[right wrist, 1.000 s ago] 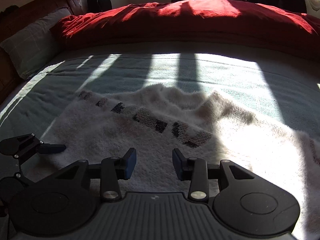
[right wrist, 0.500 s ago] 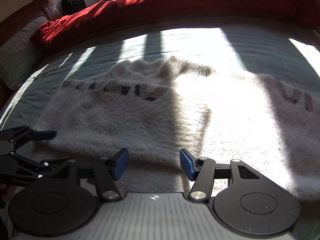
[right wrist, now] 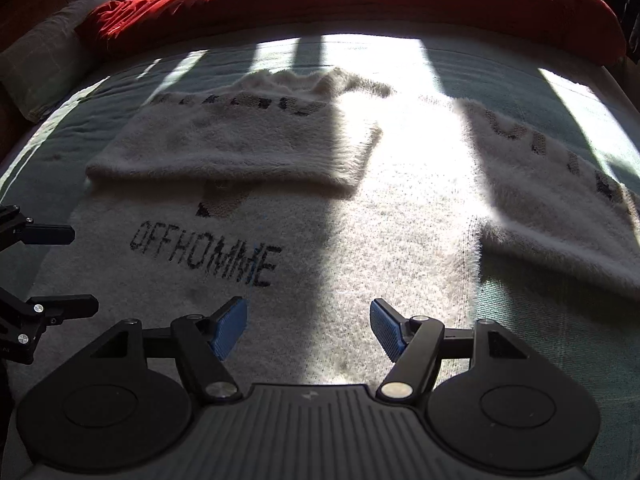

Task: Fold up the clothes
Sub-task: 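Raise both open grippers away from the folded sleeves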

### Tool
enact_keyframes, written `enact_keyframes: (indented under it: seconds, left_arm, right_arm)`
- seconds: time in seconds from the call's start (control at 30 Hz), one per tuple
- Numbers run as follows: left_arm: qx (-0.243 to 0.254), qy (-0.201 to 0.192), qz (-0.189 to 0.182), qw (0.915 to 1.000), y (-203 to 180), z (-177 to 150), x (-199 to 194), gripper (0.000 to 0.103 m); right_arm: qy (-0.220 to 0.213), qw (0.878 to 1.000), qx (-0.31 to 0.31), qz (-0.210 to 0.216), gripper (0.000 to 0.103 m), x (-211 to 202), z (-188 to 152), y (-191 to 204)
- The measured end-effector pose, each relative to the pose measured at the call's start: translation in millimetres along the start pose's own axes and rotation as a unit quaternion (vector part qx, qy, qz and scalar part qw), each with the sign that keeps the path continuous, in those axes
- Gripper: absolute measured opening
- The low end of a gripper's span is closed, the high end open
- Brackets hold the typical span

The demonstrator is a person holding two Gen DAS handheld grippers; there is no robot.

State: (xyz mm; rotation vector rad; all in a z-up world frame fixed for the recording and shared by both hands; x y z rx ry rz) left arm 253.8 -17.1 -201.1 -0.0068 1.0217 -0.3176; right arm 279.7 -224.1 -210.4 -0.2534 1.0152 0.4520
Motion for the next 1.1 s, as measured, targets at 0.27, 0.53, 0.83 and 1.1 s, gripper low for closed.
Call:
enact_keyframes:
  seconds: [0.27, 0.53, 0.83, 1.1]
  left_arm:
    - [-0.036, 0.026, 0.009, 0.9990, -26, -70, -8, 0.085]
    - [-0.085, 0.033, 0.001, 0.9958, -23, -83, -13, 0.091]
    - [-0.092, 0.035, 0.013, 0.9951, -29, -71, -1, 0.092]
    - [-0.091, 0.035, 0.023, 0.9950, -36, -62, 11, 0.100]
  right_arm:
    - [0.022, 1.000, -0.015, -0.008, 0.100, 6, -59, 23]
    - [0.003, 1.000, -0.013, -0.023, 0.103, 4, -71, 27]
    - [0.001, 1.000, 0.013, -0.009, 0.103, -11, -74, 25]
    - [0.016, 0.996, 0.078, 0.035, 0.103, -23, -92, 22]
Point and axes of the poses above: each gripper's, at about its wrist camera, not at the fingertips, and x roughly the way its jaws point, y to its left, z to its top, the point moved 9 cm from there along x, roughly the way its jaws point, and after that the axes turned 14 degrees about -x, right-handed, at the moved point
